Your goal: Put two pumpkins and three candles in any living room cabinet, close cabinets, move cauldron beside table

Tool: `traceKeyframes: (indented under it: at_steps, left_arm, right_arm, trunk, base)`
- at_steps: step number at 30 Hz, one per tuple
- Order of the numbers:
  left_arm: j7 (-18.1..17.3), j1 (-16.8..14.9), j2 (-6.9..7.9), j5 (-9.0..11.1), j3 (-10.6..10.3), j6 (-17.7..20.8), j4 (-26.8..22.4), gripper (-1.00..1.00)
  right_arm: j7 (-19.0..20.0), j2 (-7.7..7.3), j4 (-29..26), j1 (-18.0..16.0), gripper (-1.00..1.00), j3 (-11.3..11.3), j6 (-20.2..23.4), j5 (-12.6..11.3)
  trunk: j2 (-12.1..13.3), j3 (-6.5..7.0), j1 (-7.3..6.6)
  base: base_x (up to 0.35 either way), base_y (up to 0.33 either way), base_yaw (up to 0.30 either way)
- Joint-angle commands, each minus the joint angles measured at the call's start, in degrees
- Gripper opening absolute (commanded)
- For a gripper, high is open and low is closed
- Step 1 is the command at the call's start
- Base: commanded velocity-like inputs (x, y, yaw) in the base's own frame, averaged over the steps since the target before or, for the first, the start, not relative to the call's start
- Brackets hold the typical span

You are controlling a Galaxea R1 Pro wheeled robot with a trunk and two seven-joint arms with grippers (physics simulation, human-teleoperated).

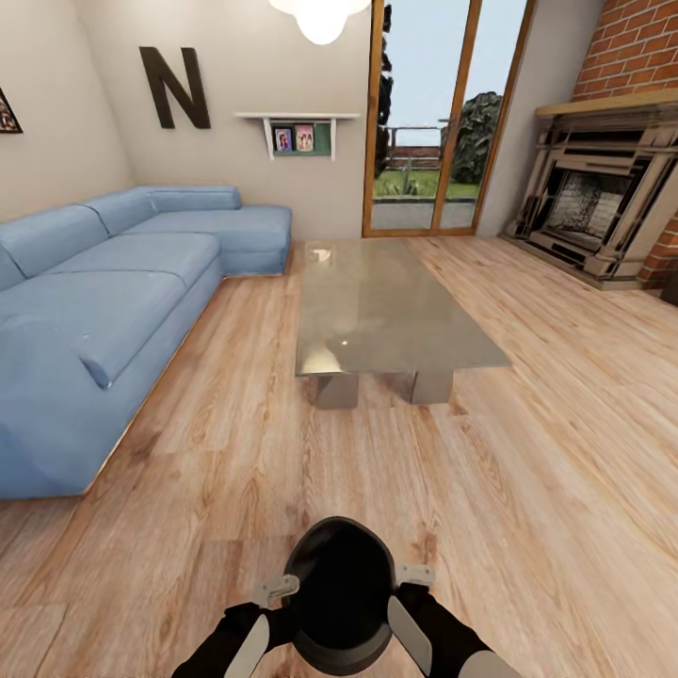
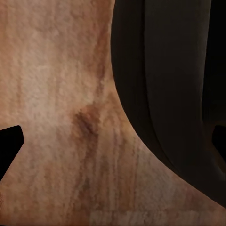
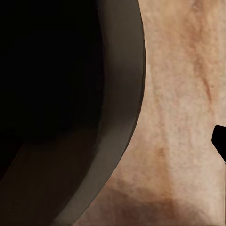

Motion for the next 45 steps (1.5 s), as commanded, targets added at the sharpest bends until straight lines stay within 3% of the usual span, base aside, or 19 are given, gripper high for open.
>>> traceKeyframes:
  at_steps: [1,10,18,26,33,45]
  left_arm:
    - [0.11,0.0,0.01,-0.21,0.01,0.07,0.02,1.0]
    - [0.09,-0.03,-0.06,-0.21,0.02,0.07,0.04,1.0]
    - [0.1,-0.03,-0.08,-0.21,0.01,0.07,0.04,1.0]
    - [0.13,-0.01,-0.04,-0.21,0.01,0.07,0.03,1.0]
    - [0.12,-0.03,-0.06,-0.21,0.01,0.07,0.06,1.0]
    - [0.08,0.0,-0.02,-0.22,0.0,0.07,0.02,1.0]
  right_arm:
    - [0.0,0.0,0.0,0.0,1.0,0.23,-0.05,0.0]
    - [0.0,-0.09,0.04,0.0,1.0,0.59,-0.05,-0.07]
    - [0.15,-0.09,0.01,0.0,1.0,0.64,0.01,-0.1]
    - [5.01,-0.18,0.17,0.0,1.0,0.53,0.07,-0.23]
    - [5.62,-0.18,0.26,0.0,1.0,0.48,0.13,-0.35]
    - [5.63,-0.18,2.03,-0.17,1.0,0.05,0.01,-0.37]
  trunk:
    - [0.0,0.0,0.0]
    - [0.0,0.0,0.0]
    - [-2.0,-0.9,1.1]
    - [-2.0,-0.9,1.1]
    - [-4.01,-1.8,2.2]
    - [-4.01,-1.8,2.2]
  base:
    - [0.0,0.0,0.0]
    - [0.0,0.0,0.0]
    - [0.0,0.0,0.0]
    - [0.0,0.0,0.0]
    - [0.0,0.0,0.0]
    - [0.0,0.0,0.0]
